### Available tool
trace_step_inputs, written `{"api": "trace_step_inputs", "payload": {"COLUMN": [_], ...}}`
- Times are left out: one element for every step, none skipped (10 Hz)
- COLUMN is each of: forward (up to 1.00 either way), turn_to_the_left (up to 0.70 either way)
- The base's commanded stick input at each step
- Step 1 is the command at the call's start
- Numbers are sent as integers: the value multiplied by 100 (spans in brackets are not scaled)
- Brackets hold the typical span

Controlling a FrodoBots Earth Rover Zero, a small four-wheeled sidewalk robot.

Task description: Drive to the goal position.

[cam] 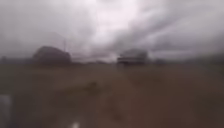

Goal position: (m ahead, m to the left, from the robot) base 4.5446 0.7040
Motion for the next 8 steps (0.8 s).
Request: {"api": "trace_step_inputs", "payload": {"forward": [85,85,85,85,85,85,85,85], "turn_to_the_left": [0,0,0,0,0,0,0,0]}}
